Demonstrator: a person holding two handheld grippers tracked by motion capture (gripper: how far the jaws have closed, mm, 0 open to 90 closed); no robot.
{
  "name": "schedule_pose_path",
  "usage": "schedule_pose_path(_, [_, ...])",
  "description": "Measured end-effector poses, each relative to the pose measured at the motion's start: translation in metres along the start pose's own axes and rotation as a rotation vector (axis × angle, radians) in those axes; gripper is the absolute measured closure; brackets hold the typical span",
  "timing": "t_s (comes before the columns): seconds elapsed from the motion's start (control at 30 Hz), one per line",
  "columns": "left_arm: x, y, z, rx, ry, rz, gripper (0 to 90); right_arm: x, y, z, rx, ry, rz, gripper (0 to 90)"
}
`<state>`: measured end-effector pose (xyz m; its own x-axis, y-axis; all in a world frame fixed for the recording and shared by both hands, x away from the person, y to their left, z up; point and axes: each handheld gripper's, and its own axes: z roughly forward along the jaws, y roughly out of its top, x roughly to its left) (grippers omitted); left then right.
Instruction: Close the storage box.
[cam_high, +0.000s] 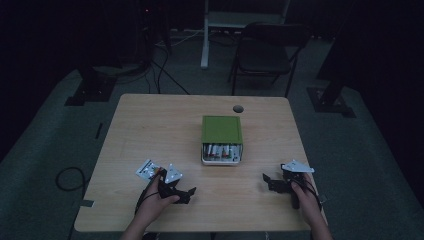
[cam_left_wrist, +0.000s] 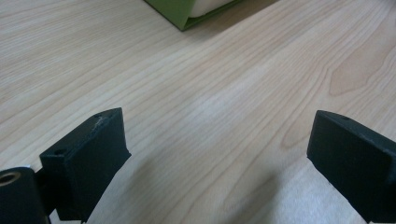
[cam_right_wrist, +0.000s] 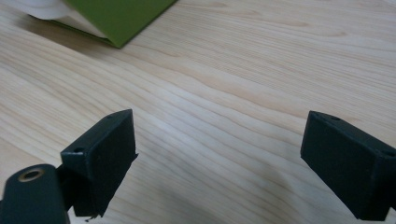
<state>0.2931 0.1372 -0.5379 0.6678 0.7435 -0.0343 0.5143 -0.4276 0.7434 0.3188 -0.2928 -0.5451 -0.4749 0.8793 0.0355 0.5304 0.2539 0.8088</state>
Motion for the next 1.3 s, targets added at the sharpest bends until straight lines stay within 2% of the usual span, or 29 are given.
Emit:
schedule_pose_path(0.1, [0.000,-0.004,-0.002,0.022,0.000,0.001,5.2,-0.004,-0.002,-0.001,0.014,-0.032,0.032,9.9])
schedule_pose_path(0.23, [0.001,-0.011,-0.004,0.039,0.010,-0.006,5.2,-0.011,-0.003,-0.001,0.037,-0.101,0.075,9.9])
schedule_pose_path(0.37, [0.002,-0.015,-0.006,0.055,0.021,-0.013,5.2,-0.015,-0.004,-0.001,0.046,-0.128,0.083,10.0])
schedule_pose_path(0.47, [0.003,-0.018,-0.008,0.069,0.040,-0.018,5.2,-0.017,-0.005,0.000,0.096,-0.152,0.101,9.9])
schedule_pose_path(0.5, [0.003,-0.018,-0.008,0.069,0.040,-0.018,5.2,-0.017,-0.005,0.000,0.096,-0.152,0.101,9.9])
schedule_pose_path(0.53, [0.003,-0.019,-0.010,0.084,0.050,-0.002,5.2,-0.019,-0.005,0.001,0.126,-0.160,0.111,10.0])
schedule_pose_path(0.63, [0.003,-0.021,-0.011,0.077,0.060,0.000,5.2,-0.019,-0.005,0.001,0.132,-0.175,0.116,9.9])
schedule_pose_path(1.07, [-0.003,-0.030,-0.020,0.074,0.077,-0.007,4.9,-0.021,-0.005,0.002,0.132,-0.162,0.103,9.9])
schedule_pose_path(1.1, [-0.005,-0.030,-0.019,0.079,0.102,-0.031,3.6,-0.021,-0.005,0.002,0.133,-0.162,0.104,9.9])
schedule_pose_path(1.17, [-0.006,-0.030,-0.019,0.080,0.118,-0.045,2.4,-0.021,-0.005,0.002,0.133,-0.162,0.104,10.0])
schedule_pose_path(1.2, [-0.009,-0.029,-0.018,0.079,0.153,-0.079,2.4,-0.021,-0.005,0.002,0.132,-0.162,0.103,9.9])
schedule_pose_path(1.3, [-0.011,-0.028,-0.017,0.080,0.175,-0.102,2.4,-0.021,-0.005,0.002,0.132,-0.162,0.104,10.0])
